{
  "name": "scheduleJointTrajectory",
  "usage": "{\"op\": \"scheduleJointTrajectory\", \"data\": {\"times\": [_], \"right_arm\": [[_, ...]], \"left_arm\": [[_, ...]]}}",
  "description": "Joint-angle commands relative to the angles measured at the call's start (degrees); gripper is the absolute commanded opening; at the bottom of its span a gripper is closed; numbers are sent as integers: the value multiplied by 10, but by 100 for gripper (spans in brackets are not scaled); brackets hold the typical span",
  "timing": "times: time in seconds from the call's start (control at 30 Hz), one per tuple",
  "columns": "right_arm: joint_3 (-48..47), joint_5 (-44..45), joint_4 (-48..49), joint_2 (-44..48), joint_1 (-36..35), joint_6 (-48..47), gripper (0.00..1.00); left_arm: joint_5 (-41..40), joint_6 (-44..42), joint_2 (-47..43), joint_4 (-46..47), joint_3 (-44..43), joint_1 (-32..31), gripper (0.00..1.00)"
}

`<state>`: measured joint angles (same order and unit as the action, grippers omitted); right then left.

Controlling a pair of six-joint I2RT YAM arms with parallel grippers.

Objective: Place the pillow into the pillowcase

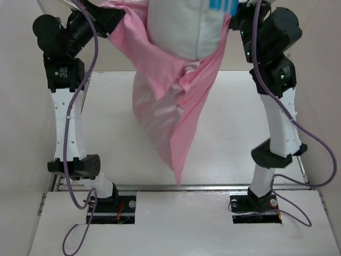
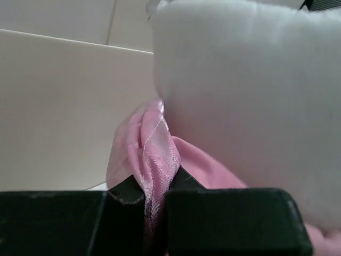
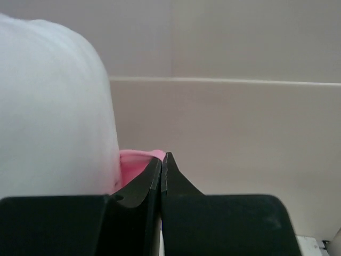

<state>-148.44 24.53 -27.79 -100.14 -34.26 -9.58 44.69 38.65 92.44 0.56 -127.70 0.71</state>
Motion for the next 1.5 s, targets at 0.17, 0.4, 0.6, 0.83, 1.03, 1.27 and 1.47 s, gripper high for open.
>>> {"op": "scheduleJointTrajectory", "data": {"times": [0.17, 0.4, 0.6, 0.83, 1.03, 1.27, 1.47], "right_arm": [[243, -188, 205, 145, 49, 23, 0], [-103, 201, 239, -112, 102, -188, 0], [-48, 217, 419, -82, 107, -337, 0], [39, 130, 319, -21, 45, -287, 0], [328, 15, 107, 20, -49, -53, 6], [541, -214, 44, 71, -49, 134, 38], [608, -161, -2, 120, -49, 185, 62]], "left_arm": [[-8, -23, 0, 29, -52, -10, 0], [7, 5, 85, 36, -74, -27, 0], [8, 5, 128, 42, -97, -57, 0], [-34, -69, 4, 9, 143, -64, 0], [-229, -90, -154, 65, 550, -71, 0], [-218, -70, -176, 77, 794, -79, 5], [-303, -57, -311, -44, 881, -84, 100]]}}
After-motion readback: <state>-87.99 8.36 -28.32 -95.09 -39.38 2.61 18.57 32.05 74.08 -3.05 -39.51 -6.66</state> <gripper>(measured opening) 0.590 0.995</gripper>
